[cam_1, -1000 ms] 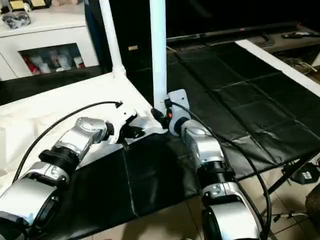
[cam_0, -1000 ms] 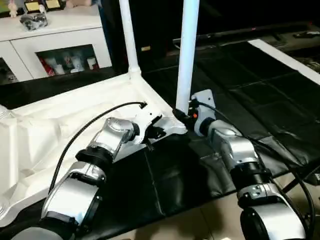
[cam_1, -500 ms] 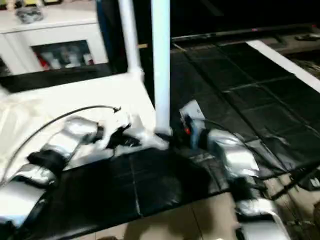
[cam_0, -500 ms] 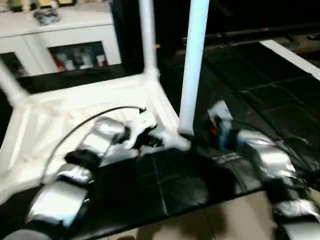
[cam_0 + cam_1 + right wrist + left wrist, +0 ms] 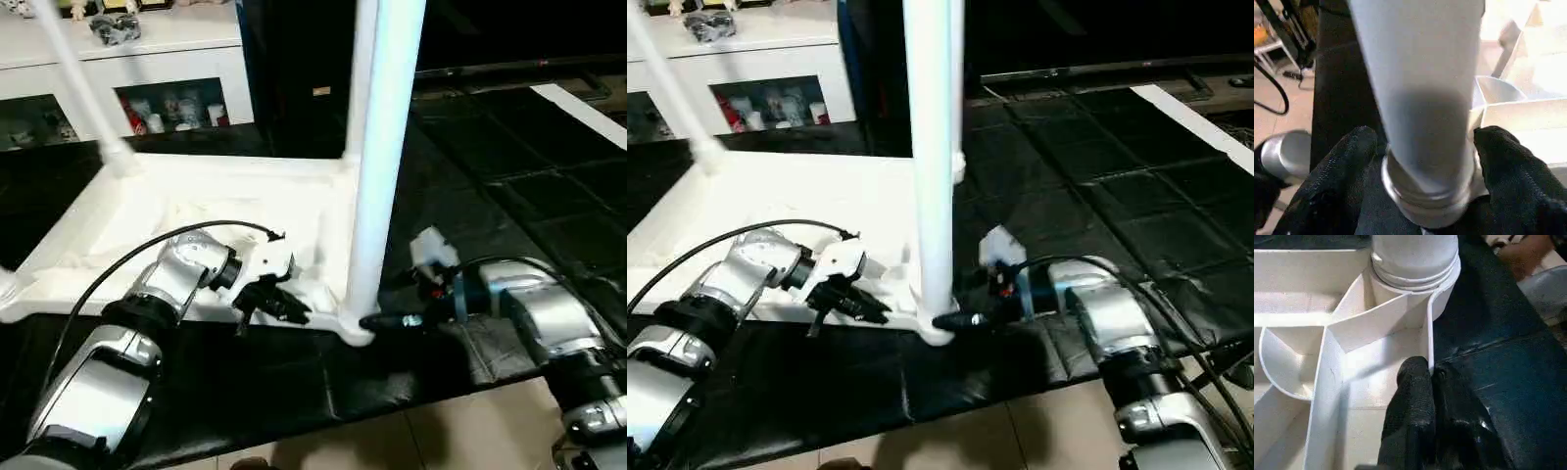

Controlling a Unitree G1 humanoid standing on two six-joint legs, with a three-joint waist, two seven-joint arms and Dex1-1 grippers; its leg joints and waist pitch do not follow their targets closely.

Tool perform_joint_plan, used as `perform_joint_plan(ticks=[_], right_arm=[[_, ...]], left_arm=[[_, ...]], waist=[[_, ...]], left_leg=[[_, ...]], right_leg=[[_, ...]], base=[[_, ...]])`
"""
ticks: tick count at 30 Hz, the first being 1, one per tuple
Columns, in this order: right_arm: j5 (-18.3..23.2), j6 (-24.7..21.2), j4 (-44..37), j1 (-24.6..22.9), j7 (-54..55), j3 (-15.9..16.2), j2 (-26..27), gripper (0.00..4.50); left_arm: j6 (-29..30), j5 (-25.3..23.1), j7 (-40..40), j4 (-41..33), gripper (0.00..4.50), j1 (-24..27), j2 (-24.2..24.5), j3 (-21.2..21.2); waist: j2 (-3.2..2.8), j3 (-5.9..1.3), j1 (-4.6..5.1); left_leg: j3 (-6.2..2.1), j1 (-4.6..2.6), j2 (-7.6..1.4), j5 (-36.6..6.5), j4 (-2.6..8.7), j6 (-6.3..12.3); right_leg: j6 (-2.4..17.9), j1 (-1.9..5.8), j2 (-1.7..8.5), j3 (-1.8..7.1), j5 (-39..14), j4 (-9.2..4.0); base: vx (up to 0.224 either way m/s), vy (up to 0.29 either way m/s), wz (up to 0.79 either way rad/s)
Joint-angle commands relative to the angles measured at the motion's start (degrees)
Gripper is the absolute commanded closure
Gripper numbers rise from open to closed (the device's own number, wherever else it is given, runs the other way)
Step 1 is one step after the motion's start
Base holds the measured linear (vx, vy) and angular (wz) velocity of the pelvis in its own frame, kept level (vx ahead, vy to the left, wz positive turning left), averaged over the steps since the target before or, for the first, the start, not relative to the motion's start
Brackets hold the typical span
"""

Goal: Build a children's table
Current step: Rotate leg to tighten

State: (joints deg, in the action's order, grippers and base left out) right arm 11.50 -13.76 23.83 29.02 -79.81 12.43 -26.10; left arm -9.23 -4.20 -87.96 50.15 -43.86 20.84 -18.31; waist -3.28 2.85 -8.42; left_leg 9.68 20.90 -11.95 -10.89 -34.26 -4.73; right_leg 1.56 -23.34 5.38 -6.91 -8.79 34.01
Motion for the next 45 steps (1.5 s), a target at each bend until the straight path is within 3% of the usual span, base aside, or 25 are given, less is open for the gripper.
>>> perform_joint_plan(ticks=[1,13,17,18,20,25,27,28,29,30,31,34,35,37,38,42,45], right_arm=[[-0.63,1.35,0.48,1.16,-0.06,0.82,0.02,1.28],[1.86,1.85,1.85,1.86,-2.62,0.15,1.70,2.15],[2.23,1.93,1.95,1.72,-3.37,0.06,1.77,2.31],[2.28,1.99,1.96,1.64,-3.42,0.01,1.78,2.41],[2.50,1.78,1.70,1.38,-3.34,-0.14,1.87,2.44],[4.09,-0.29,-0.38,-0.37,-1.14,-1.14,3.19,2.49],[3.20,-0.45,-0.88,-1.42,5.36,-2.12,5.73,2.49],[1.44,-1.37,-0.11,-1.52,13.69,-3.15,8.89,2.49],[0.86,-2.23,0.41,-1.34,16.84,-3.58,10.11,2.49],[0.81,-2.31,0.46,-1.32,17.13,-3.62,10.22,2.49],[0.08,-3.30,1.49,-0.88,23.33,-4.47,13.49,2.50],[-1.59,-4.00,3.73,0.47,30.84,-5.13,17.13,2.50],[-2.43,-4.84,5.12,1.42,34.57,-5.61,18.59,2.50],[-3.64,-5.16,7.70,3.26,41.35,-6.81,21.26,2.50],[-3.95,-5.11,9.01,4.35,45.09,-7.80,23.14,2.50],[-5.00,-4.65,8.87,5.19,49.78,-8.23,26.41,2.50],[-7.71,-0.82,8.22,4.20,47.33,-5.45,25.56,2.50]], left_arm=[[-1.31,0.92,-2.00,-2.62,4.50,-0.21,-0.22,-0.49],[-1.23,0.87,-2.04,-3.99,4.50,0.86,0.52,-0.73],[-1.09,0.76,-1.83,-4.17,4.50,0.87,0.72,-0.73],[-1.05,0.68,-1.74,-4.18,4.50,0.83,0.78,-0.76],[-1.12,0.45,-1.26,-3.88,4.50,0.68,0.83,-0.74],[0.06,-1.05,4.00,-1.69,4.50,-0.16,0.13,-0.19],[3.03,-1.55,9.78,-0.33,4.50,-1.09,-1.45,0.93],[5.93,-1.50,15.13,0.44,4.50,-1.85,-3.33,2.19],[6.90,-1.44,16.89,0.53,4.50,-2.03,-4.02,2.60],[6.99,-1.44,17.05,0.53,4.50,-2.05,-4.08,2.63],[9.83,-1.09,22.30,0.57,4.50,-2.58,-6.37,3.90],[13.28,-0.24,28.16,0.69,4.50,-3.19,-9.25,5.55],[14.30,0.00,30.66,0.96,4.50,-3.53,-10.38,6.09],[16.13,0.05,35.27,1.43,4.50,-4.11,-12.38,6.98],[17.03,-0.16,38.40,1.61,4.50,-4.44,-13.78,7.54],[18.88,-0.85,42.98,0.62,4.50,-4.63,-15.98,8.10],[18.43,-1.26,42.26,-0.90,4.50,-4.01,-15.64,7.91]], waist=[[0.49,-4.42,0.31],[0.58,-4.47,0.28],[0.43,-4.46,0.27],[0.13,-4.46,0.26],[0.22,-4.45,0.33],[0.13,-4.45,0.36],[0.14,-4.34,0.31],[0.08,-4.20,0.48],[0.08,-4.10,0.79],[0.17,-4.07,0.97],[-0.19,-3.87,1.52],[0.15,-3.89,2.66],[-0.59,-4.05,3.26],[-0.12,-4.07,4.12],[-0.21,-4.10,4.57],[-0.33,-4.31,4.71],[-0.32,-4.44,4.64]], left_leg=[[-0.07,-0.41,-1.56,-10.16,3.80,3.65],[-0.08,-0.29,-1.53,-9.17,3.73,4.33],[-0.10,-0.29,-1.54,-9.50,3.74,4.14],[-0.14,-0.33,-1.56,-9.67,3.75,4.06],[-0.11,-0.39,-1.54,-10.03,3.77,3.94],[-0.11,-0.38,-1.46,-10.43,3.73,3.76],[-0.06,-0.56,-1.46,-10.92,3.79,3.33],[-0.04,-0.65,-1.42,-11.57,3.87,2.57],[-0.27,-0.32,-1.18,-11.60,4.03,1.60],[-0.30,-0.45,-1.12,-11.97,4.13,1.29],[-0.45,-0.45,-0.92,-13.06,4.24,0.68],[-0.50,-0.19,-0.66,-13.23,4.23,0.71],[-0.59,-0.16,-0.60,-12.65,4.11,0.60],[-0.61,0.08,-0.33,-12.10,4.09,0.75],[-0.30,-0.02,-0.14,-11.65,3.80,1.18],[-0.34,-0.13,-0.31,-9.73,3.84,2.63],[-0.38,0.02,-0.51,-9.11,3.84,3.65]], right_leg=[[11.23,3.57,3.59,3.05,-14.78,-3.81],[11.05,3.53,3.50,3.02,-14.62,-3.68],[10.93,3.51,3.51,3.04,-14.96,-3.73],[10.97,3.48,3.51,3.02,-15.00,-3.71],[10.92,3.48,3.44,3.02,-15.07,-3.83],[11.16,3.51,3.35,2.98,-14.60,-3.78],[10.65,3.36,3.36,2.97,-16.20,-4.11],[10.12,3.25,3.41,2.98,-18.04,-4.27],[9.08,3.49,3.40,2.76,-20.23,-4.27],[8.38,3.49,3.38,2.69,-21.75,-4.58],[7.02,3.48,3.46,2.51,-25.09,-4.98],[6.58,3.69,3.40,2.34,-25.39,-5.24],[7.09,3.68,3.43,2.40,-24.15,-5.01],[7.42,3.93,3.12,2.21,-22.67,-5.06],[7.85,3.68,3.10,2.44,-21.50,-5.11],[8.94,3.78,2.95,2.45,-17.89,-4.91],[10.20,3.96,2.99,2.54,-14.19,-4.42]], base=[[0.000,0.000,0.00],[0.000,0.000,0.00],[0.000,0.000,0.00],[0.000,0.000,0.00],[0.000,0.000,0.00],[0.000,0.000,0.00],[0.000,0.000,0.00],[0.000,0.000,0.00],[0.000,0.000,0.00],[0.000,0.000,0.00],[0.000,0.000,0.00],[0.000,0.000,0.00],[0.000,0.000,0.00],[0.000,0.000,0.00],[0.000,0.000,0.00],[0.000,0.000,0.00],[0.000,0.000,0.00]])
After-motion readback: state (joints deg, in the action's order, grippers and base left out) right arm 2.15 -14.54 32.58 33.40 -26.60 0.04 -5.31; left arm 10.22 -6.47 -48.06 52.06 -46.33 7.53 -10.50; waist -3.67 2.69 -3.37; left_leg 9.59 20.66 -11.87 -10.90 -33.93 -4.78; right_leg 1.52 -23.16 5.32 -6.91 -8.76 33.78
